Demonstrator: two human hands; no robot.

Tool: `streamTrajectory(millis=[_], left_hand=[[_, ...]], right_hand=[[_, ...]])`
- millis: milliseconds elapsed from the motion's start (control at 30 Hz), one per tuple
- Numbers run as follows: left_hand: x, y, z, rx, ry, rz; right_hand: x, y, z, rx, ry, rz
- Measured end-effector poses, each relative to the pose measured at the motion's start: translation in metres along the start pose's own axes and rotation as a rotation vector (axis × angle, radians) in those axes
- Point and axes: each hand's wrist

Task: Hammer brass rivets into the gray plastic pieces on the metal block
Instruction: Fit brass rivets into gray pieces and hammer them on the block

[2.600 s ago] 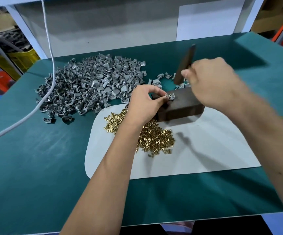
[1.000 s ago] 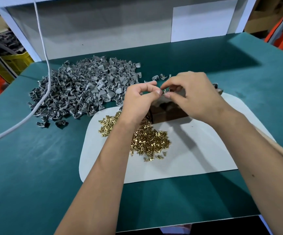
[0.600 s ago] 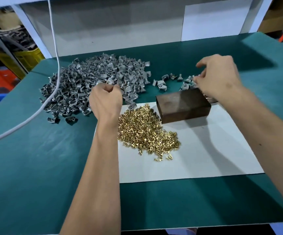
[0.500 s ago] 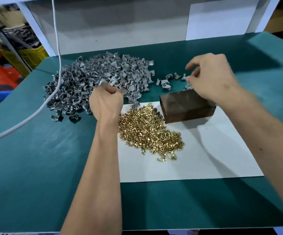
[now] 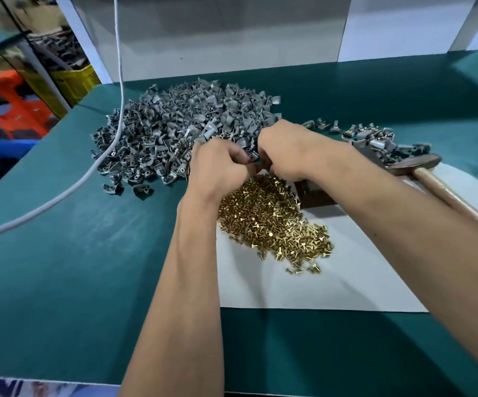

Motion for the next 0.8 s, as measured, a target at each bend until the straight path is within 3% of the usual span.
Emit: streamTrajectory(millis=[167,400,600,700,800], left_hand=[[-0.001,0.003,0.002,0.031,0.049,0.056],[0.000,0.007,0.001,0.171,0.072,-0.103],[0.000,0.010,-0.004,0.340,0.148,-0.319],[0.001,0.010,-0.004,0.509,0.230,-0.376],[0.000,0.009,-0.005,0.520,0.254,-0.387]], right_hand=[[-0.001,-0.001,0.002,-0.041,0.052,0.022],[0.003,0.011,-0.011,-0.099,0.185,0.243],[0.000,0.018,-0.025,-0.224,0.098,0.065],[0.002,0.022,-0.026,-0.147,0.090,0.079],[0.010,0.028,-0.022,-0.149,0.136,0.083]])
Point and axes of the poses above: each hand's wrist, its own x-axis away from the middle knuckle, its own y-axis out of the back of the hand, z = x × y, and after that the axes turned 9 degrees about -y, right-handed
